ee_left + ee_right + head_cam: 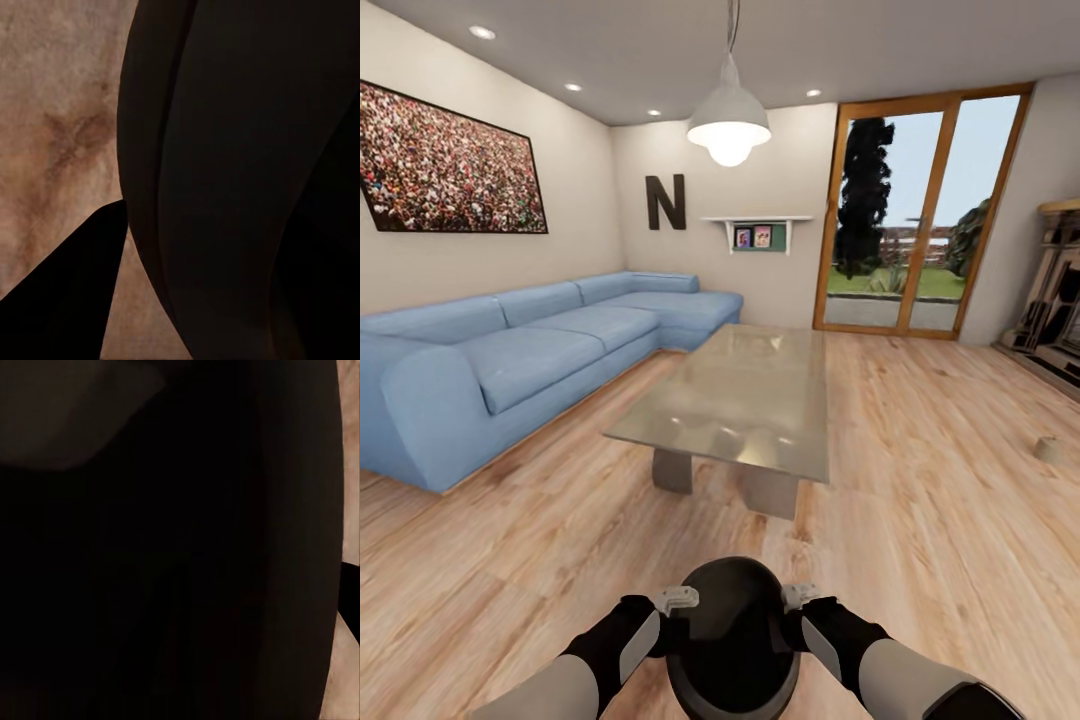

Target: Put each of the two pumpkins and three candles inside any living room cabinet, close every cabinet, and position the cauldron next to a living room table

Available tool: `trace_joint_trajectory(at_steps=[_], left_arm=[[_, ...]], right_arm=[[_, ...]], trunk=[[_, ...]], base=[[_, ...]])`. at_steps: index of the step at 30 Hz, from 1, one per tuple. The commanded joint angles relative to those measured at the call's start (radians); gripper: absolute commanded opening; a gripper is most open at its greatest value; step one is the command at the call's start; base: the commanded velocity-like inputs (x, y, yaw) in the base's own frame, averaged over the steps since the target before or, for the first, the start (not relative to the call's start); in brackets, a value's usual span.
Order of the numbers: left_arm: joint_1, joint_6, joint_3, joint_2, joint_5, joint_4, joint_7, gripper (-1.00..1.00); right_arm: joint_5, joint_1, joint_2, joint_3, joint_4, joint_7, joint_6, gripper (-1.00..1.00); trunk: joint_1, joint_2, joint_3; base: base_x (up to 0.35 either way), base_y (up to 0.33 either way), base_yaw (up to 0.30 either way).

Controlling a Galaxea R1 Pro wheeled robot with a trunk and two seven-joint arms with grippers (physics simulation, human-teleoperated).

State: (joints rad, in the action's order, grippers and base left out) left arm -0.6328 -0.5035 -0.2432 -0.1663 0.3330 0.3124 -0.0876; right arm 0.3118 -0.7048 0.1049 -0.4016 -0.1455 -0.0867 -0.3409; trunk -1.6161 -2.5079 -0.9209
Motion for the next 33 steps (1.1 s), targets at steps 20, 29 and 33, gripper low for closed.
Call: trace_joint_trajectory(at_steps=[20,29,33], left_arm=[[-0.001,-0.004,-0.005,0.001,0.004,0.004,-0.008,-1.00],[-0.001,-0.004,-0.005,0.001,0.004,0.004,-0.007,-1.00],[-0.001,-0.004,-0.005,0.001,0.004,0.004,-0.007,-1.00]], right_arm=[[0.009,-0.001,-0.001,-0.012,0.000,0.001,-0.004,-1.00],[0.009,-0.001,-0.001,-0.013,0.000,0.001,-0.004,-1.00],[0.009,-0.001,-0.001,-0.013,0.000,0.001,-0.004,-1.00]], trunk=[[0.000,-0.001,0.006],[0.000,-0.001,0.006],[0.000,-0.001,0.006]], base=[[0.180,0.227,-0.199],[0.026,0.089,-0.017],[0.132,0.274,0.000]])
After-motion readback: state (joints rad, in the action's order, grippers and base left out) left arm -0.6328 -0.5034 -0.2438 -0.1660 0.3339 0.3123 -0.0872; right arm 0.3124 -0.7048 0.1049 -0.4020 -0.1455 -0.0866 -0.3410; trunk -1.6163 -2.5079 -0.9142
